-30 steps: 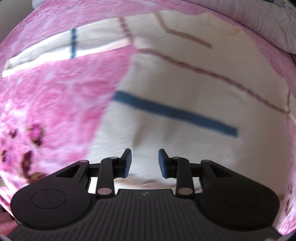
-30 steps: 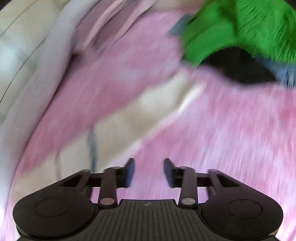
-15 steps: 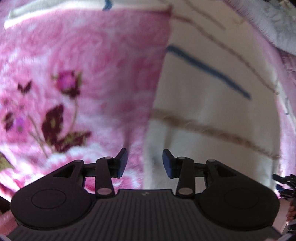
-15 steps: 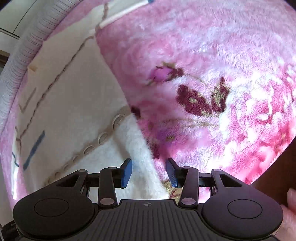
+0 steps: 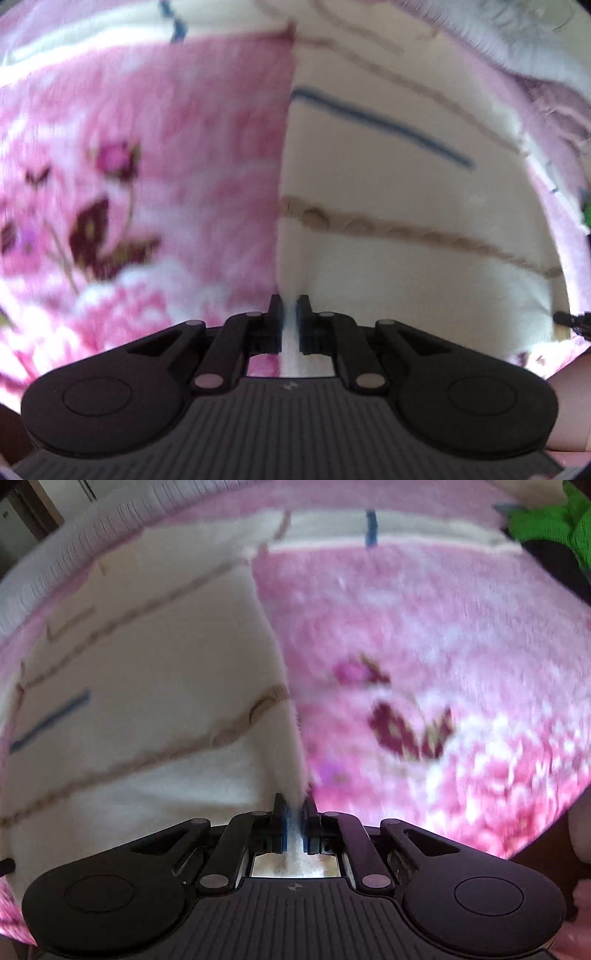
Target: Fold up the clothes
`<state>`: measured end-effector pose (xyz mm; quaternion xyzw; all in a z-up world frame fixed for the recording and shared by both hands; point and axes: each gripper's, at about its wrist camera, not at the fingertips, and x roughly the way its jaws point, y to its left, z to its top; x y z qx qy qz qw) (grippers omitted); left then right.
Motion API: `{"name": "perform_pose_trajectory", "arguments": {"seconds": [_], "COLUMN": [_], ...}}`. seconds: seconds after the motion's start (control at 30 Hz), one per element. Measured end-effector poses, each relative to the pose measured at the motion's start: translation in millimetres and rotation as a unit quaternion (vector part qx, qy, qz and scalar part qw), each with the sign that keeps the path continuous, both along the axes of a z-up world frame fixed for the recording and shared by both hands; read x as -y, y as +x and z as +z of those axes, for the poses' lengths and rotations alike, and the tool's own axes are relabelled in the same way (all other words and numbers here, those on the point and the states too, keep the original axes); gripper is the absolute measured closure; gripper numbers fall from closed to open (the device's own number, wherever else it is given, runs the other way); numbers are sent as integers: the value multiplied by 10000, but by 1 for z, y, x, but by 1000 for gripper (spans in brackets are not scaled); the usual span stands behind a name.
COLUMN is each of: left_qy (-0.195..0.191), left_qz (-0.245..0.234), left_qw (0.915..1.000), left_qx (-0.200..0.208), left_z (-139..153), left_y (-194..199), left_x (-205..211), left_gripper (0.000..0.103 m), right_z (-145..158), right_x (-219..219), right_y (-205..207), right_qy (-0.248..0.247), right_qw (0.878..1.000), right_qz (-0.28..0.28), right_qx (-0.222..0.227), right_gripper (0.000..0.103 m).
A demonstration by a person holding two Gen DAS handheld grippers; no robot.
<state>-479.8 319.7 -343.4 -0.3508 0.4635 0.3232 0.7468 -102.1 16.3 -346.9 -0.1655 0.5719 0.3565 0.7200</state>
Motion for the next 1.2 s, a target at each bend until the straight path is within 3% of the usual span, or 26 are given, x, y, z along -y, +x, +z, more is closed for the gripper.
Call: {"name": "perform_pose_trajectory", "arguments": {"seconds": [0.1, 0.27, 0.33, 0.4, 0.53, 0.63, 0.7, 0.87, 1.03, 1.2], "left_qy": [7, 709, 768, 679, 353, 368, 425, 892, 1355, 1629], "left_qz": [-63, -6, -52, -153, -191, -6, 88, 260, 430, 463], "left_qw": [9997, 9968, 9962, 9965, 9953, 9936, 9936, 9926, 9884, 9848], "left_qx": [-230, -380, -409, -461, -882, -1072, -1043, -785, -525, -378], "left_z": [-3, 26, 23, 13, -10, 4, 29, 110, 190, 244], "left_y": [1, 0, 11, 30, 55, 54, 59, 78, 96, 101], "left_x": [4, 14, 20, 27, 49, 73, 89, 134, 178, 224], "left_gripper": [88, 81, 76, 75, 75, 76, 76, 76, 73, 65], "right_z": [1, 41, 50, 41, 2, 12, 21, 97, 197, 253], "right_x": [7, -5, -10, -18, -13, 9, 21, 38, 41, 60], "right_y": [1, -5, -12, -18, -36, -40, -34, -21, -20, -26], "right_qy": [-100, -176, 107, 159, -599, -705, -935, -198, 647, 857], "right_qw": [9998, 9959, 9911, 9898, 9837, 9791, 9810, 9881, 9814, 9793], "right_qz": [-146, 173, 481, 839, 1457, 1726, 1610, 1408, 1594, 1681], "right_qx": [-73, 875, 1240, 1139, 864, 808, 543, 583, 857, 727], "right_gripper": [91, 80, 76, 73, 73, 73, 73, 73, 73, 66]}}
